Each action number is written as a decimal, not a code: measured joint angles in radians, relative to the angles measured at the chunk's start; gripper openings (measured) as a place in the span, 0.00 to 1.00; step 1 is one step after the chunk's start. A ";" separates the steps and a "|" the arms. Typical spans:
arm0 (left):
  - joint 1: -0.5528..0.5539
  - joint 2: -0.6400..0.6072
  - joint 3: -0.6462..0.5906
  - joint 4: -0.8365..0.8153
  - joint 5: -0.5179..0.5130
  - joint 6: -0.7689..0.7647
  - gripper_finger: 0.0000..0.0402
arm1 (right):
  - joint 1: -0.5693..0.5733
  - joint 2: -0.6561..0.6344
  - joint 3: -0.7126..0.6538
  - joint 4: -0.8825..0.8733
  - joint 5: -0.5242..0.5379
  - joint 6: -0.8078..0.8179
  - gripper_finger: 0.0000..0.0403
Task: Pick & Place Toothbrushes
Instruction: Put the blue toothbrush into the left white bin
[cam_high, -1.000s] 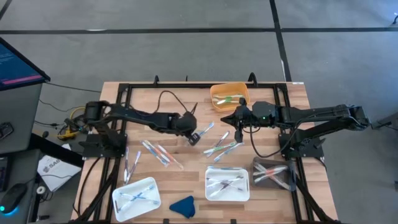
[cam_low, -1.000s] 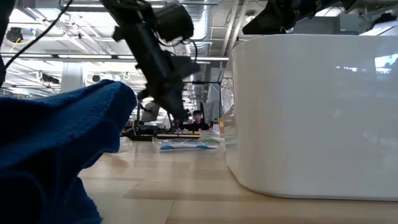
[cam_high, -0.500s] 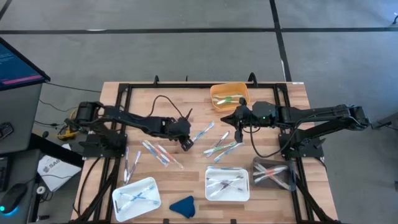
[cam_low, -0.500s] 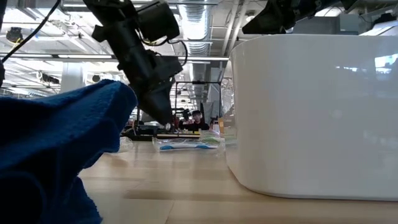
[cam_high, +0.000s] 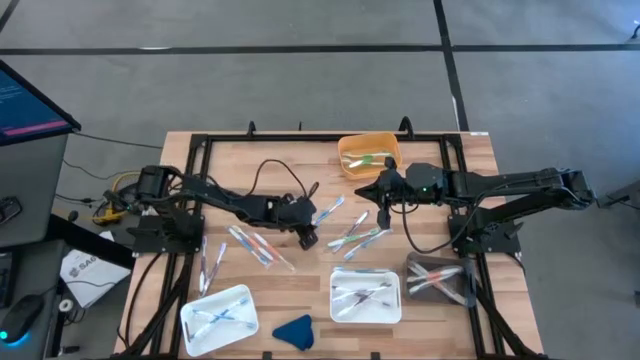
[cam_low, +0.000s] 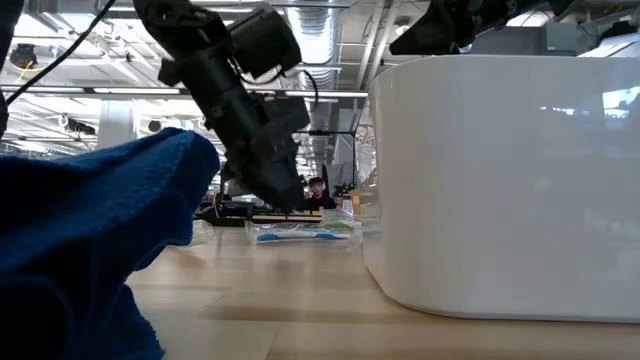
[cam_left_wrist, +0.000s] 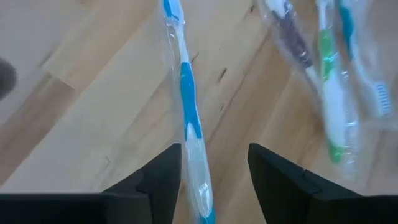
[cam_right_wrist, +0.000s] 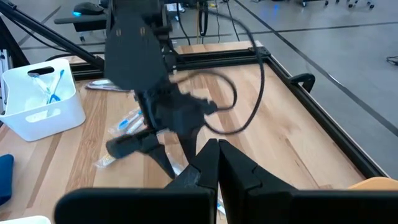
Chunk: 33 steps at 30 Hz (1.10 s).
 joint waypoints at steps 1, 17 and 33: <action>-0.002 0.012 0.000 0.008 0.001 0.009 0.45 | 0.000 0.000 0.000 0.001 0.000 0.000 0.00; -0.007 0.109 0.002 0.031 -0.062 0.016 0.43 | 0.000 0.000 0.000 0.000 0.000 0.000 0.00; -0.012 0.109 0.002 0.030 -0.077 -0.018 0.04 | 0.000 0.000 0.000 -0.001 0.000 0.000 0.00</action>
